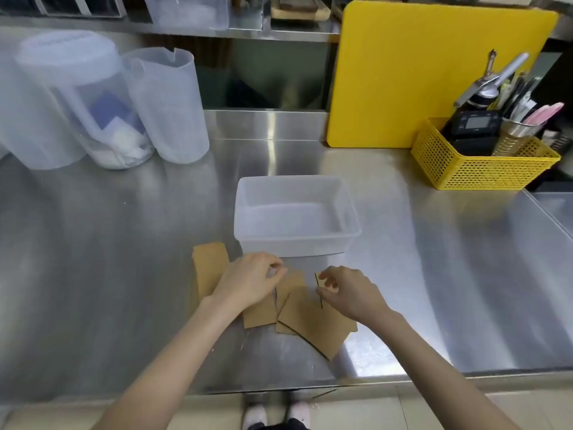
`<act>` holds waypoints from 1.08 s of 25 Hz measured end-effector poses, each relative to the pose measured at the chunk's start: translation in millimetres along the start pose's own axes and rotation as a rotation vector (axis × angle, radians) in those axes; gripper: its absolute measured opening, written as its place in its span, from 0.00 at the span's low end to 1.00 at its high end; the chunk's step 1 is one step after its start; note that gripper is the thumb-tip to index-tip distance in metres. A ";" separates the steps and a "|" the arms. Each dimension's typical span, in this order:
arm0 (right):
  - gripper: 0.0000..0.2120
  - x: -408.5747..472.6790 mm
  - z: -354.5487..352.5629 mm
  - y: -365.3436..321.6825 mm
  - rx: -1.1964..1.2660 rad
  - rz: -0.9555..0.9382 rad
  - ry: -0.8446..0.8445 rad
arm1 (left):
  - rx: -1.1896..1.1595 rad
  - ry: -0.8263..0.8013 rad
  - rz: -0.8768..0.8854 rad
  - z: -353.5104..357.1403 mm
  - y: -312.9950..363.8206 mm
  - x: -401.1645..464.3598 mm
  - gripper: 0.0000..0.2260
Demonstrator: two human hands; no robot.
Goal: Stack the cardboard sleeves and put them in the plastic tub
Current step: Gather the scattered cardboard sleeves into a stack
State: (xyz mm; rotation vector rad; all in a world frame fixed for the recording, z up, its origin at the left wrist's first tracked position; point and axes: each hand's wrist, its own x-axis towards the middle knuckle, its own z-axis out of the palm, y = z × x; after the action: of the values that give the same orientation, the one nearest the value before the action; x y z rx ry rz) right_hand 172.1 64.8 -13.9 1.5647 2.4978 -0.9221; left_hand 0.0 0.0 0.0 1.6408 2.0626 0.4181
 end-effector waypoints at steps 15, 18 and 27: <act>0.25 -6.4 49.7 12.7 -0.148 0.074 -0.094 | 0.054 -0.136 -0.131 65.0 -13.9 -17.2 0.20; 0.23 -6.1 52.6 12.5 -0.135 0.080 -0.072 | 0.070 -0.114 -0.140 68.7 -12.2 -18.0 0.21; 0.18 -9.9 58.9 14.0 0.071 0.035 0.013 | 0.029 -0.077 -0.179 77.0 -8.4 -15.8 0.17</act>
State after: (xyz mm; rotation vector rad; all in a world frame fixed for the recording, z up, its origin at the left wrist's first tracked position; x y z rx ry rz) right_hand 173.3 31.1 -65.2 1.6341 2.4637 -1.0092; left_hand 37.0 -21.3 -66.6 1.4494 2.1433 0.2613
